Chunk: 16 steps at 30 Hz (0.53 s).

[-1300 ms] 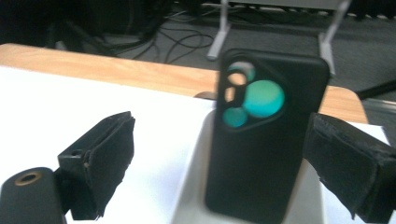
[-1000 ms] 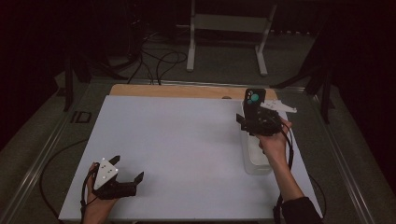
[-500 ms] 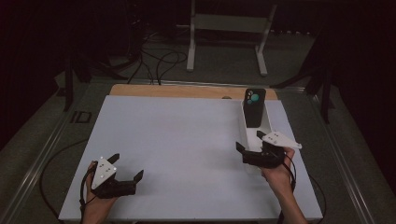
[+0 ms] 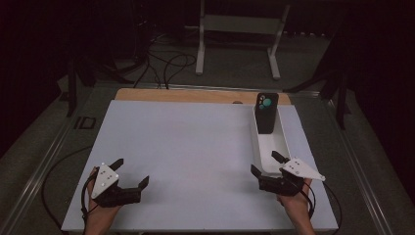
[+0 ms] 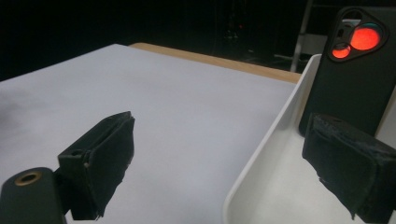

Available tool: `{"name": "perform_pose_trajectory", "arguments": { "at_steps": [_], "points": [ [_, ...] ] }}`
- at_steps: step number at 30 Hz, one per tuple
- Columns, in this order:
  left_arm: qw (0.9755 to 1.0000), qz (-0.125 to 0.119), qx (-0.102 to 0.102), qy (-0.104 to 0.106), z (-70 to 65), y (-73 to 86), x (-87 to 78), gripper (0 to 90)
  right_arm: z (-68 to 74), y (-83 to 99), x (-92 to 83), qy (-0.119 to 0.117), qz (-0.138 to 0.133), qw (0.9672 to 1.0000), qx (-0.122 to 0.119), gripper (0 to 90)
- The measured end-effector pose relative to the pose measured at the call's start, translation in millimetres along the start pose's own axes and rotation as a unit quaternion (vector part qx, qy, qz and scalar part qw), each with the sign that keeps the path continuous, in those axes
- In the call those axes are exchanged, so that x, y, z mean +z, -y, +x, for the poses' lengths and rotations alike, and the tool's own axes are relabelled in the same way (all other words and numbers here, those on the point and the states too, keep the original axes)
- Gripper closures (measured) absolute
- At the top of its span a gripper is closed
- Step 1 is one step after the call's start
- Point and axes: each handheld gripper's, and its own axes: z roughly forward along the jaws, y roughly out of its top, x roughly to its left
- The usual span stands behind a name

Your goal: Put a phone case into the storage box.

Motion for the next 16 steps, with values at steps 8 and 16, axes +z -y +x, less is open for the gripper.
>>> {"name": "perform_pose_trajectory", "arguments": {
  "at_steps": [8, 16],
  "points": [
    [1.0000, -0.006, 0.000, 0.000, 0.8, -3.9, -0.6, 0.0, 3.7, 9.0, -9.3, 0.000, -0.017, 0.9998, -0.005, 9.2],
    [1.0000, -0.006, 0.001, -0.001, 1.5, -5.9, 0.5, 0.0, 2.8, 16.1, -13.1, 0.001, -0.020, 0.9998, 0.004, 9.1]
  ]
}}
